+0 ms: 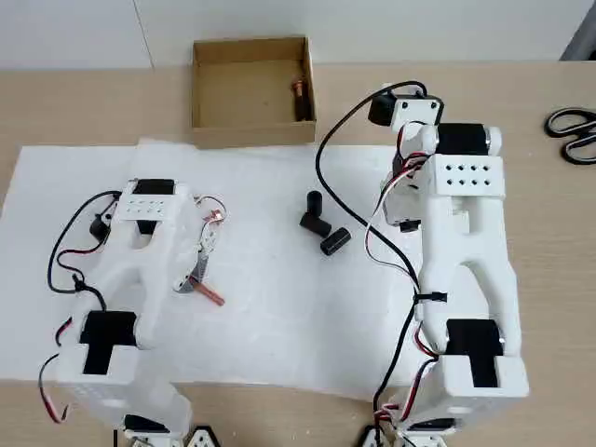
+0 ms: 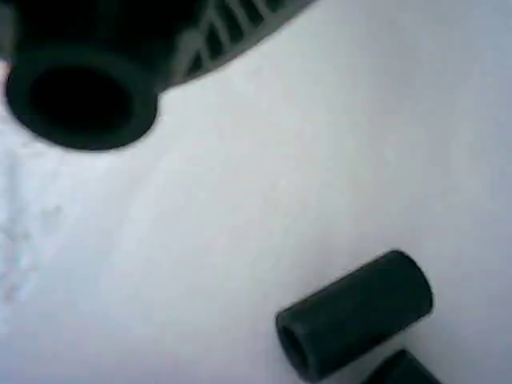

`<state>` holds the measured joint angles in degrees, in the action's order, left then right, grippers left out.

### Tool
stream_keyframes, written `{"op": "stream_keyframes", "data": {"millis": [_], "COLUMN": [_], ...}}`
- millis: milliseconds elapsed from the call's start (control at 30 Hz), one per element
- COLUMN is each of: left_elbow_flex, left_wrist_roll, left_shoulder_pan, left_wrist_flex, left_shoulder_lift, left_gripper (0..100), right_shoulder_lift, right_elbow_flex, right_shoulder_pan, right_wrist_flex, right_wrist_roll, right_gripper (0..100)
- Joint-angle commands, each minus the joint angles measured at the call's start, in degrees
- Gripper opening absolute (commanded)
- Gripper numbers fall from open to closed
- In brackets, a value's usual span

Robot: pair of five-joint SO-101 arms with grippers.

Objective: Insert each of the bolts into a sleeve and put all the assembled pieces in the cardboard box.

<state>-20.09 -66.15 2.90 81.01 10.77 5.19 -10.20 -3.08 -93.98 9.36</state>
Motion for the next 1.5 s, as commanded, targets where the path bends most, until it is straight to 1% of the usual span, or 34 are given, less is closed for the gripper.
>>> {"op": "stream_keyframes", "data": {"millis": [0,100,267,400,533,567,600,733,800,1067,1133,1233,1300,1467], "left_elbow_flex": [1.0,7.4,19.6,20.1,19.2,19.2,19.2,19.6,19.6,19.4,19.1,18.9,18.9,18.9], "left_wrist_roll": [3.0,8.4,25.3,43.0,65.3,69.5,70.8,71.2,71.1,70.9,70.9,71.0,71.1,70.9], "left_shoulder_pan": [0.4,0.4,0.8,0.7,0.6,0.7,0.8,0.9,0.9,0.9,1.0,1.2,1.4,1.7], "left_wrist_flex": [0.7,6.2,15.9,16.9,16.1,16.1,16.2,15.5,13.6,10.9,9.6,7.9,7.6,6.2], "left_shoulder_lift": [-0.4,-0.4,0.0,0.2,2.3,3.4,4.7,8.0,8.1,8.5,8.6,8.6,8.6,8.6], "left_gripper": [1,1,1,1,1,1,1,1,1,1,3,11,14,14], "right_shoulder_lift": [-3.0,-3.0,-3.0,-3.0,-3.0,-3.0,-3.0,-3.0,-3.0,-3.0,-3.0,-3.0,-3.0,-3.0], "right_elbow_flex": [-0.4,-0.4,-0.4,-0.4,-0.3,-0.3,-0.3,-0.3,-0.3,-0.3,-0.3,-0.3,-0.3,-0.3], "right_shoulder_pan": [0.4,0.4,0.4,0.4,0.4,0.4,0.4,0.4,0.4,0.5,0.5,0.5,0.5,0.5], "right_wrist_flex": [0.9,0.9,0.6,0.4,0.4,0.4,0.3,0.3,0.3,-0.4,-0.4,-0.4,-0.4,-0.2], "right_wrist_roll": [0.4,0.4,0.4,0.4,0.3,0.3,0.3,0.3,0.3,0.4,0.4,0.4,0.4,0.4], "right_gripper": [0.5,0.5,0.5,0.5,0.5,0.5,0.5,0.5,0.5,0.5,0.5,0.5,0.5,0.5]}}
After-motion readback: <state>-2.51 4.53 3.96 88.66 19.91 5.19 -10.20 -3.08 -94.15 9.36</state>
